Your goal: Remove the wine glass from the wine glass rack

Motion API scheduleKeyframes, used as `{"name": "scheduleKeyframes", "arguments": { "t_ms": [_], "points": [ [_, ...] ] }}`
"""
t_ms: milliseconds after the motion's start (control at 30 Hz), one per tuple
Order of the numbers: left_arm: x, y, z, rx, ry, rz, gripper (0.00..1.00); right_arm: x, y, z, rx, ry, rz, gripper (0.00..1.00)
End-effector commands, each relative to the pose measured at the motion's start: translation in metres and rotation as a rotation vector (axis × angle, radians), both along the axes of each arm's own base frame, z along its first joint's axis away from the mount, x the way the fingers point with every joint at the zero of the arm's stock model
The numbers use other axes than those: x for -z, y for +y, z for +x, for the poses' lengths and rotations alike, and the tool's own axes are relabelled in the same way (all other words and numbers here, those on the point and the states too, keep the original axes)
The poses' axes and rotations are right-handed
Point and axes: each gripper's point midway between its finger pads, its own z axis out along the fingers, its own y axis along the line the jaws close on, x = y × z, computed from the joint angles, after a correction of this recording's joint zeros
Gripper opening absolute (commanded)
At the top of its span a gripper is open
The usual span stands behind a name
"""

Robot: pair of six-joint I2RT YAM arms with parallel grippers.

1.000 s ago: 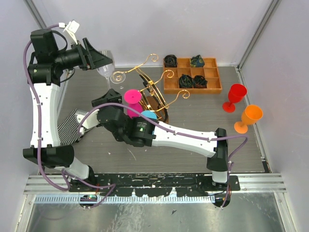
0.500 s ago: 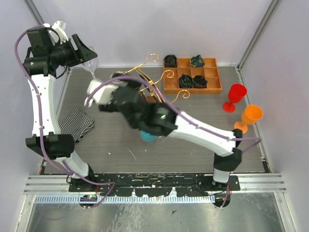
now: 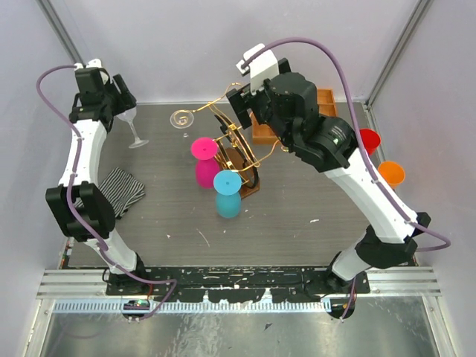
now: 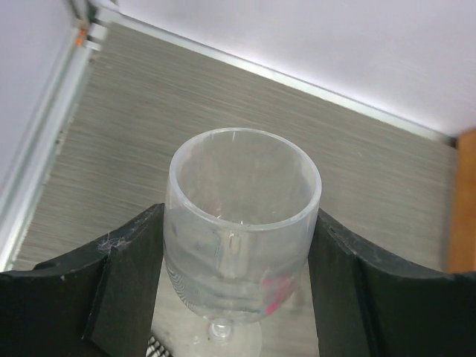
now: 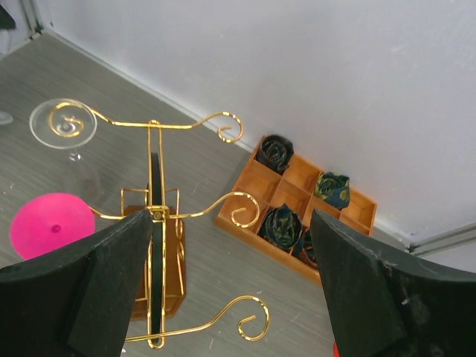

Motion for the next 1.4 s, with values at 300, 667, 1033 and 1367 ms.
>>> {"name": "scheduleKeyframes", "arguments": {
  "t_ms": [300, 667, 1033, 1367],
  "points": [
    [-0.009, 0.044, 0.064, -0.397, -0.485, 0.334, 0.31, 0.044, -0.025, 0.065, 0.02, 0.143, 0.202, 0.92],
    [0.052, 0.027, 0.091, -0.503, -0.534, 0.395, 0.26, 0.067, -0.029, 0.086, -0.007, 0.225, 0.272, 0.91],
    [0.091, 0.035, 0.08, -0.627, -0.58, 0.37, 0.45, 0.074, -0.034, 0.091, 0.003, 0.234, 0.281, 0.91],
    [0.118, 0.036, 0.074, -0.649, -0.546, 0.305, 0.81, 0.077, -0.037, 0.094, 0.012, 0.24, 0.273, 0.91]
  ]
}}
